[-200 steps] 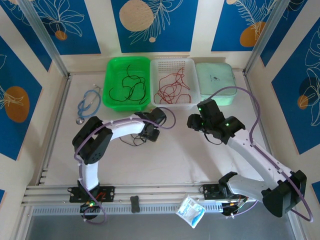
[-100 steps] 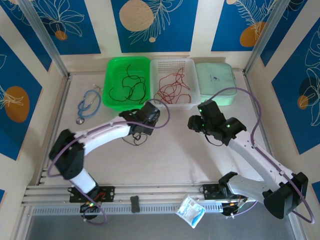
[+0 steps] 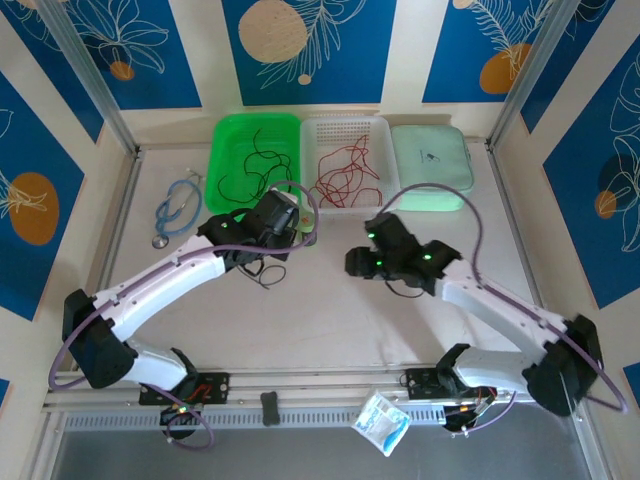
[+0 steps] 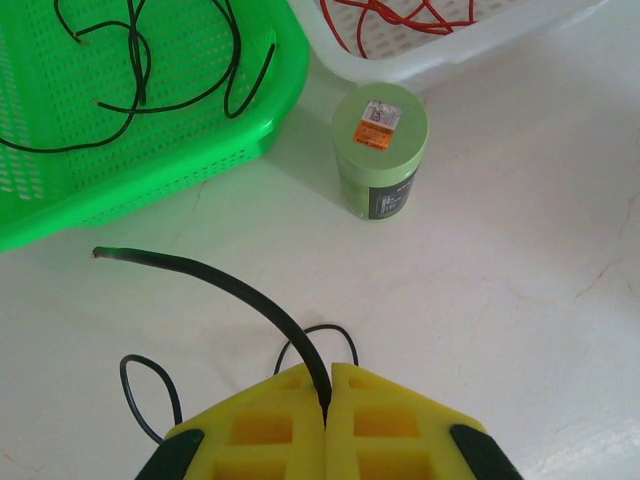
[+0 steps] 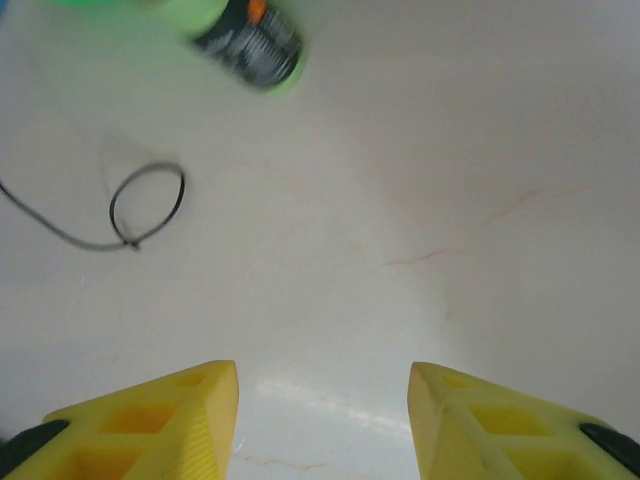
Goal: Untangle the cables
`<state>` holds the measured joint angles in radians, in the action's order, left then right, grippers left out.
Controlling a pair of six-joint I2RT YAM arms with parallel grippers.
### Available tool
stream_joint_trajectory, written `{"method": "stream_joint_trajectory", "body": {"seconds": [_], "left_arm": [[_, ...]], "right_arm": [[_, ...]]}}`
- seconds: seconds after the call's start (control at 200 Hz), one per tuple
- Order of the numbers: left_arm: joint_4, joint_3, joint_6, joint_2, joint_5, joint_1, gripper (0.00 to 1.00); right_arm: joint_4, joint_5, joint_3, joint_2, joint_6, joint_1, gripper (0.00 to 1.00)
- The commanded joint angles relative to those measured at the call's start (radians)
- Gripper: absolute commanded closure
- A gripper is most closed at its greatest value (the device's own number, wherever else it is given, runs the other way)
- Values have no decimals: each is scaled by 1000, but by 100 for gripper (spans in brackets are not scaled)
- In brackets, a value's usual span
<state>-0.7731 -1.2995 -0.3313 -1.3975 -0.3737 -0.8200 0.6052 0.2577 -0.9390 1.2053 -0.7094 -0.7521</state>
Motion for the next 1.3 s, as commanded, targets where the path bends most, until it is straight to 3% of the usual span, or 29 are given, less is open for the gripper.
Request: {"method": "stream_joint_trajectory", "body": {"seconds": [0.0, 0.265, 0.59, 1.01, 1.296], "left_arm": [[-55, -90, 3, 38, 30, -10, 96], [-195, -323, 37, 48, 138, -11, 92], [-284, -475, 97, 38, 324, -10, 90], [-272, -546, 125, 46, 337, -10, 90], [-261, -589, 132, 48, 343, -10, 90]], "right_arm": [[-46, -14, -56, 118, -28, -75, 51], [-219, -165, -100, 276, -51, -99, 48], [-242, -204, -167, 305, -259, -82, 43], [-183, -232, -157, 320, -408, -95, 41], [-111, -199, -133, 312, -398, -102, 40]]}}
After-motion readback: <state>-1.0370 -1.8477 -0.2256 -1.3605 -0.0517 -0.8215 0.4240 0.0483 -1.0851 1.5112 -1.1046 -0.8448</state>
